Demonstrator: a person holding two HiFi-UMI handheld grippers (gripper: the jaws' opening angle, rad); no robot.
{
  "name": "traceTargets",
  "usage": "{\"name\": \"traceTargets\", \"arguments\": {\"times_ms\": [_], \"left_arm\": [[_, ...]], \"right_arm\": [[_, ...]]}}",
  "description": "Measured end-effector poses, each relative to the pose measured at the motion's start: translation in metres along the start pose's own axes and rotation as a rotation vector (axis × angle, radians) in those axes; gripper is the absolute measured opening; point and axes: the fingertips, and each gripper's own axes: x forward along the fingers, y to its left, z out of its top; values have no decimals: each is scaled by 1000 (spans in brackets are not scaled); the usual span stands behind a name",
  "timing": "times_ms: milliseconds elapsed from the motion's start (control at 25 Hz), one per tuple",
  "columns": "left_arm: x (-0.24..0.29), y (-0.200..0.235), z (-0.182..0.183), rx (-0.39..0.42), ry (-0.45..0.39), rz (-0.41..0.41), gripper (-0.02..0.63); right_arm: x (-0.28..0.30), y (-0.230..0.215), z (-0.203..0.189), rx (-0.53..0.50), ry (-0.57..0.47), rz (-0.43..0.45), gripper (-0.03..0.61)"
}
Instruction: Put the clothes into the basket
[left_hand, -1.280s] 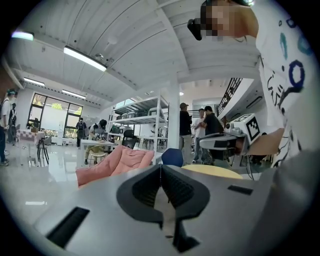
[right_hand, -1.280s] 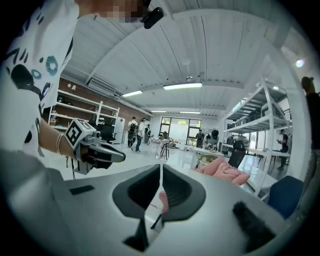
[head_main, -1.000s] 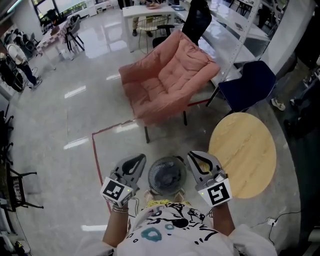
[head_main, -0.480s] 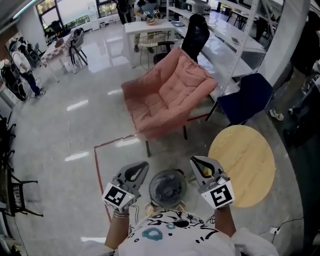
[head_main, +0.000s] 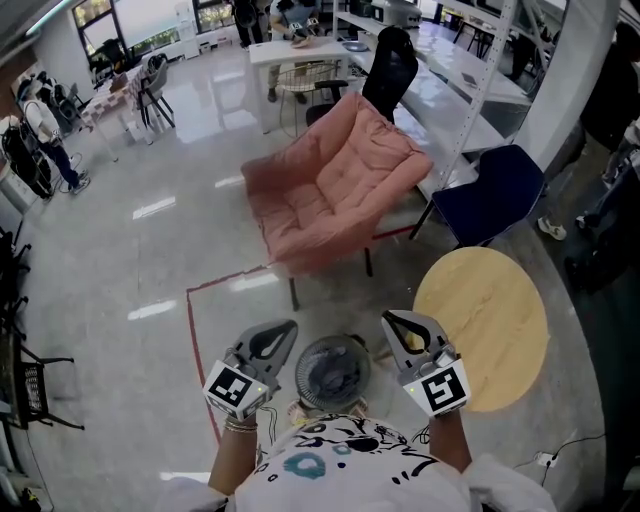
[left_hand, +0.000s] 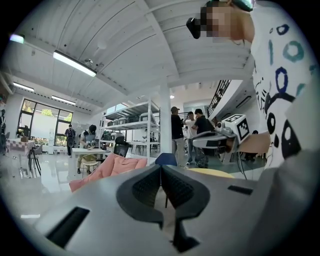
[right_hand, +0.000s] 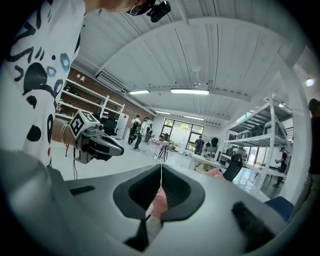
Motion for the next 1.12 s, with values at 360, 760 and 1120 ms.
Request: {"name": "traceTargets", "arguments": {"times_ms": [360,760,1120], "left_arm": [[0,-6,-4,-42,1,-10,17],[1,-9,-10,-33,24,-15,17],[6,-8,-8,-36,29,-29,17]], "right_arm": [[-7,-5,-4,11,28,-22,28],[-9,-4,-5,10,15,-23,28],[-9,-4,-8,22,17,-29,28]]}}
